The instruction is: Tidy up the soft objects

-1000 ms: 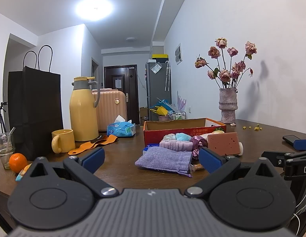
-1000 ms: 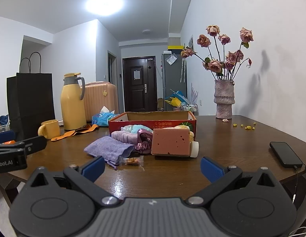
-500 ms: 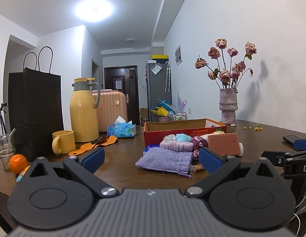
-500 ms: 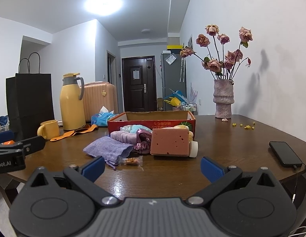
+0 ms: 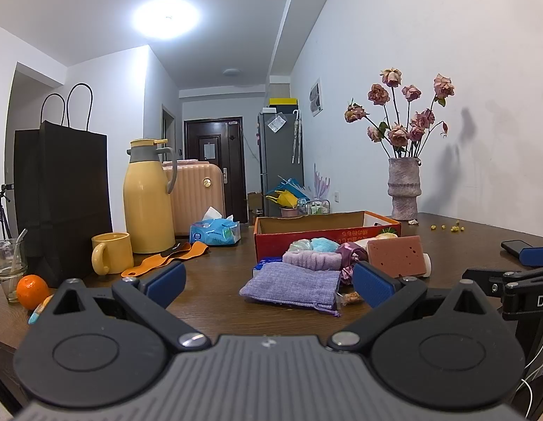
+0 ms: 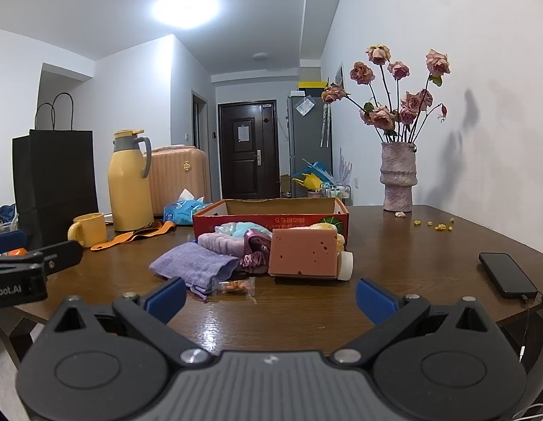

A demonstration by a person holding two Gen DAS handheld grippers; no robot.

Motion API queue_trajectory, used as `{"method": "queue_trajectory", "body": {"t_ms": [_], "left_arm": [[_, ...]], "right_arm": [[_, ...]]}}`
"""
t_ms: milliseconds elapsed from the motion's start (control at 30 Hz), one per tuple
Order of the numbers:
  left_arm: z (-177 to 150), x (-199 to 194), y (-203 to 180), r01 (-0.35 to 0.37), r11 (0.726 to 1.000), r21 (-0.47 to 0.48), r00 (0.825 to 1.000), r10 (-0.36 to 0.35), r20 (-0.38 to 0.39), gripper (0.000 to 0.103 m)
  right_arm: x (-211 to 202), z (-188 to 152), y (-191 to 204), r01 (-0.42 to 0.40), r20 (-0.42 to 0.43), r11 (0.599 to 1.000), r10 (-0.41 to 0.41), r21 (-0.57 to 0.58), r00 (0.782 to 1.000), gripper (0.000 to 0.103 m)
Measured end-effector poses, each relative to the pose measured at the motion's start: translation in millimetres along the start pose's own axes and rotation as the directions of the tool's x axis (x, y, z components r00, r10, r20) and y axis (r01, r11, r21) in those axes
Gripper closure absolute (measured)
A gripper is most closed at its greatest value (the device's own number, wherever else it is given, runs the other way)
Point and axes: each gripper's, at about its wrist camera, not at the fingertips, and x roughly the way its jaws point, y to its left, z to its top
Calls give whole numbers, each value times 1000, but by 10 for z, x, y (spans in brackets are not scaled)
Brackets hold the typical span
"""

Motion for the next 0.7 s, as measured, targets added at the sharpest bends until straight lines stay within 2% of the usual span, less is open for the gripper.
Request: {"method": "queue_trajectory", "body": {"t_ms": [700], "left_arm": [[2,-9,-1,3,1000,1,1000,-3,1,0]], "right_arm": [[-10,-1,-6,5,5,1000,-5,4,1000,0]]}}
